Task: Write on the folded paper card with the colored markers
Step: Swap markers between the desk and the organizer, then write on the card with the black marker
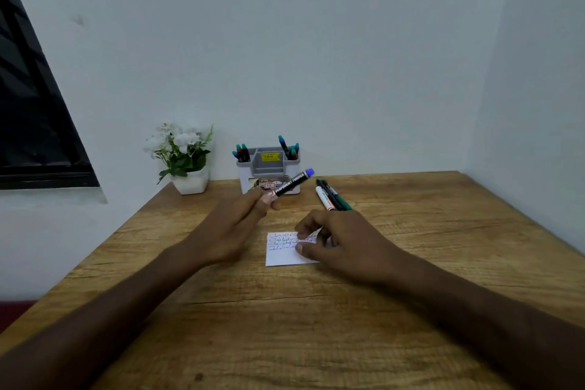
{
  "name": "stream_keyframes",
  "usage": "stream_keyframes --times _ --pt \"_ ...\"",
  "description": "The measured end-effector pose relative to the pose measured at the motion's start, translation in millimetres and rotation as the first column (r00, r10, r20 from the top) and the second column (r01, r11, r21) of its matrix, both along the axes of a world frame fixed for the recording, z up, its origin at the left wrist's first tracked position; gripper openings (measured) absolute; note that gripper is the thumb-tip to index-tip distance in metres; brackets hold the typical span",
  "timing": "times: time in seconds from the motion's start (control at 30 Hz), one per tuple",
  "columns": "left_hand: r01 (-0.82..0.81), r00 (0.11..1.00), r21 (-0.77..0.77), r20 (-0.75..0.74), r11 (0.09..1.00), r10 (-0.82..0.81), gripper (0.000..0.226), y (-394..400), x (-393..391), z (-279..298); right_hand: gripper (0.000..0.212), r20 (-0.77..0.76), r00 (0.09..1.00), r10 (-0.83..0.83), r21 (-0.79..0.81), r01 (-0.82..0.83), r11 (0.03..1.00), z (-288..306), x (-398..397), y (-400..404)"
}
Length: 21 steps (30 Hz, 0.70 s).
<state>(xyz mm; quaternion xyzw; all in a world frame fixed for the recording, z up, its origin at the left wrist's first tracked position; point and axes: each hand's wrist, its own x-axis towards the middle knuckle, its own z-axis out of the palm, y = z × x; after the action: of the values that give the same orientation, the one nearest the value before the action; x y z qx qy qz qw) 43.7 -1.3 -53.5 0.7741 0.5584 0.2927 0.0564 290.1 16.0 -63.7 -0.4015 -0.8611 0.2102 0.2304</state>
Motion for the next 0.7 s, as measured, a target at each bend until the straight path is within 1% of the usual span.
stream_keyframes --times 0.03,0.1,0.13,0.23,0.27,0.33,0.5,0.6,0.7 --pt "0.047 0.999 0.023 0.011 0.999 -0.048 0.041 -4.2 1.4 -5.6 0.036 -0.028 0.999 -0.023 -0.051 0.022 0.998 0.4 -0.3 0.0" --pt "0.145 0.986 0.071 -0.100 0.987 -0.137 0.041 -7.3 7.3 -13.8 0.039 -0.060 0.995 -0.084 -0.135 0.076 0.988 1.4 -2.1 1.0" --pt "0.169 0.977 0.101 -0.152 0.980 -0.153 0.040 -5.8 10.5 -16.7 0.038 -0.092 0.990 -0.104 -0.191 0.084 0.978 2.0 -3.1 1.4" --pt "0.176 0.972 0.133 -0.180 0.975 -0.151 0.031 -0.2 16.4 -21.9 0.031 -0.311 0.944 -0.114 -0.360 -0.006 0.933 -0.6 -5.2 1.3" --pt "0.172 0.971 0.131 -0.188 0.976 -0.146 0.034 -0.2 18.0 -22.5 0.033 -0.364 0.925 -0.112 -0.382 -0.039 0.923 -1.3 -5.4 1.4" --pt "0.160 0.968 0.138 -0.217 0.977 -0.128 0.042 -0.5 18.6 -23.9 0.039 -0.420 0.901 -0.109 -0.411 -0.082 0.908 -3.0 -6.3 2.9" --pt "0.116 0.969 0.155 -0.236 0.981 -0.077 0.048 1.9 18.6 -27.4 0.044 -0.479 0.872 -0.098 -0.448 -0.146 0.882 -4.7 -5.3 6.2" --pt "0.071 0.968 0.149 -0.248 0.986 -0.033 0.051 1.8 19.6 -29.5 0.044 -0.490 0.865 -0.110 -0.449 -0.142 0.882 -5.8 -3.8 7.7" --pt "0.034 0.971 0.126 -0.240 0.991 -0.002 0.051 0.1 18.4 -27.3 0.039 -0.484 0.867 -0.117 -0.444 -0.128 0.887 -5.5 -3.9 7.3"
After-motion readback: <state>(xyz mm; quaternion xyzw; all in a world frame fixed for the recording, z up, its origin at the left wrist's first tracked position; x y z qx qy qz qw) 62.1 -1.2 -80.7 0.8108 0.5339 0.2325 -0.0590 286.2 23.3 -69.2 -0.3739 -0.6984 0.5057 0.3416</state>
